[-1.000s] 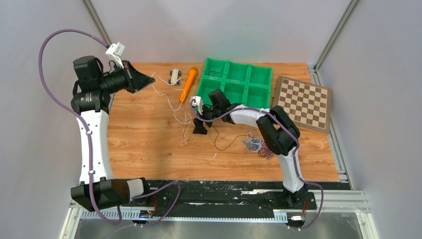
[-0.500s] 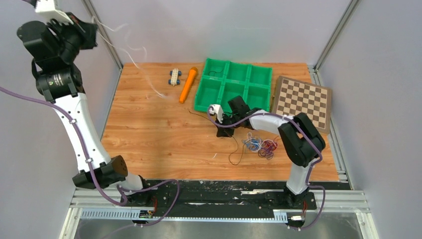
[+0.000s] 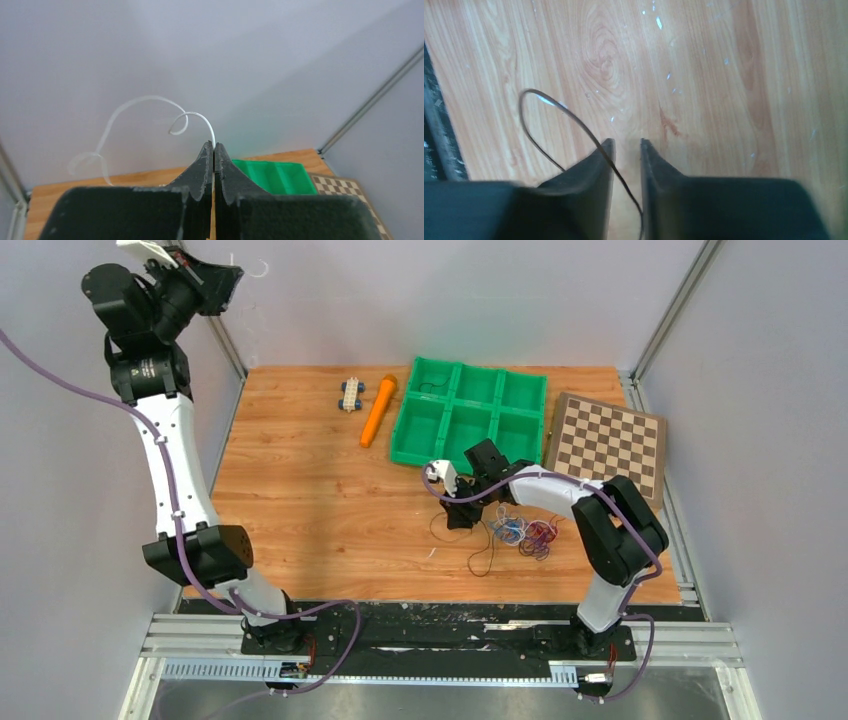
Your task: Untangle the cables
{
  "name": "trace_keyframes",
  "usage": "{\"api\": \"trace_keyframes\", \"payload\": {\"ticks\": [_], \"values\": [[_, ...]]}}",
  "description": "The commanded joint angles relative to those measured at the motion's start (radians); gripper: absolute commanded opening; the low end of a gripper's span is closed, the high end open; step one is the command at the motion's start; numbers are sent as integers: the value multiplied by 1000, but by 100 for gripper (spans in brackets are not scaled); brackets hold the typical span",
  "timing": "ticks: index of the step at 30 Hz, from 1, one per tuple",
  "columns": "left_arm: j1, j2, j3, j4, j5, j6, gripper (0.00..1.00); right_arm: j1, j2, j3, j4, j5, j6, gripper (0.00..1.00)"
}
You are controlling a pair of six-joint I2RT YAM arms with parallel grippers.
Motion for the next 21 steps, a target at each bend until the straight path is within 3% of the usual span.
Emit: {"api": "trace_keyframes", "payload": {"ticks": [1,2,3,6,14,21], "values": [[-51,-17,-22,177,101,-61,0,2,-68,37,-66,-25,-15,46],[-73,-16,-28,188,110,-62,0,-2,-71,43,-84,-33,-8,63],[-85,-14,-43,216,117,-65,0,-11,-79,51,-98,-46,0,70],[-157,-8,-73,261,164,-65,0,-54,-94,92,-137,-105,30,83],[-385,62,-106,377,186,-17,0,-262,-112,254,-158,-240,151,87],[-451,163,-159,455,121,-8,0,-325,-58,308,-159,-243,177,91]]}}
